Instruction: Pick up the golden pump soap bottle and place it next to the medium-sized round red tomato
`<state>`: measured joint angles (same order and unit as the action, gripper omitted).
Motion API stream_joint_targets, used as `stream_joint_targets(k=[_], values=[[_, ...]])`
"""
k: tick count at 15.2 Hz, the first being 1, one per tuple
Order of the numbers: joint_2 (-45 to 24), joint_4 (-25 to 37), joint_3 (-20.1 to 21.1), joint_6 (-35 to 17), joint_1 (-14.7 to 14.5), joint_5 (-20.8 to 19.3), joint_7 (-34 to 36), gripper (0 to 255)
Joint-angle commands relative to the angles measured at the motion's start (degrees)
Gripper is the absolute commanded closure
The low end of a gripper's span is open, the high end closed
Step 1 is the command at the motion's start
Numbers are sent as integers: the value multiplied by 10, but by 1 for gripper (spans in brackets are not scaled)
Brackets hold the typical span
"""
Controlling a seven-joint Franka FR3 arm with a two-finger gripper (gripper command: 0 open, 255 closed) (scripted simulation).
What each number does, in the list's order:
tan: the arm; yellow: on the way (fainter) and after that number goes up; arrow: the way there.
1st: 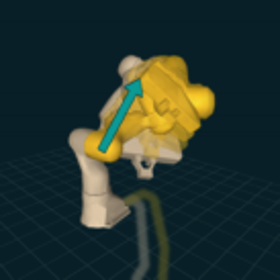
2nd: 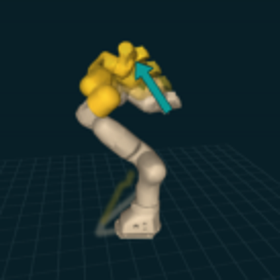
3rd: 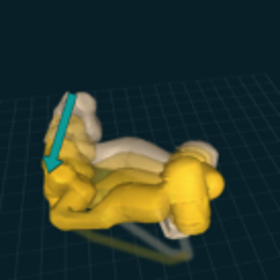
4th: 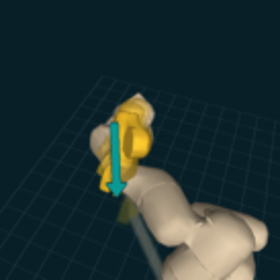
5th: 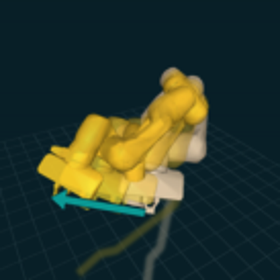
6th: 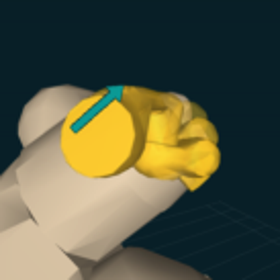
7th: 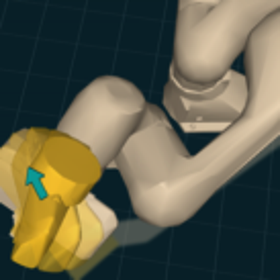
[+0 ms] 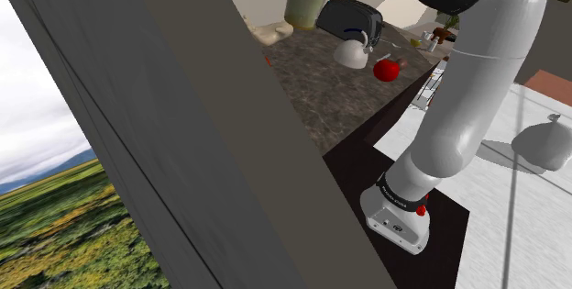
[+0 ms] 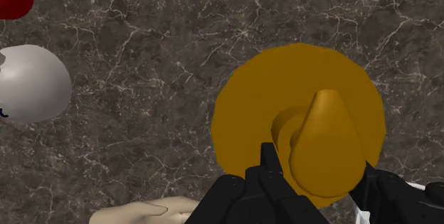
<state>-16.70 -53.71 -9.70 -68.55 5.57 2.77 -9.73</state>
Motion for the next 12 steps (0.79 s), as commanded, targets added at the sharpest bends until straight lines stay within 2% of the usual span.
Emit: stream_joint_targets(k=[1,6,12], values=[[27,-40,-8,-13,13,-3,-24,255],[79,-113,-31,-35,47,-11,-86,255],[111,-156,-64,-46,91,-18,-165,255]])
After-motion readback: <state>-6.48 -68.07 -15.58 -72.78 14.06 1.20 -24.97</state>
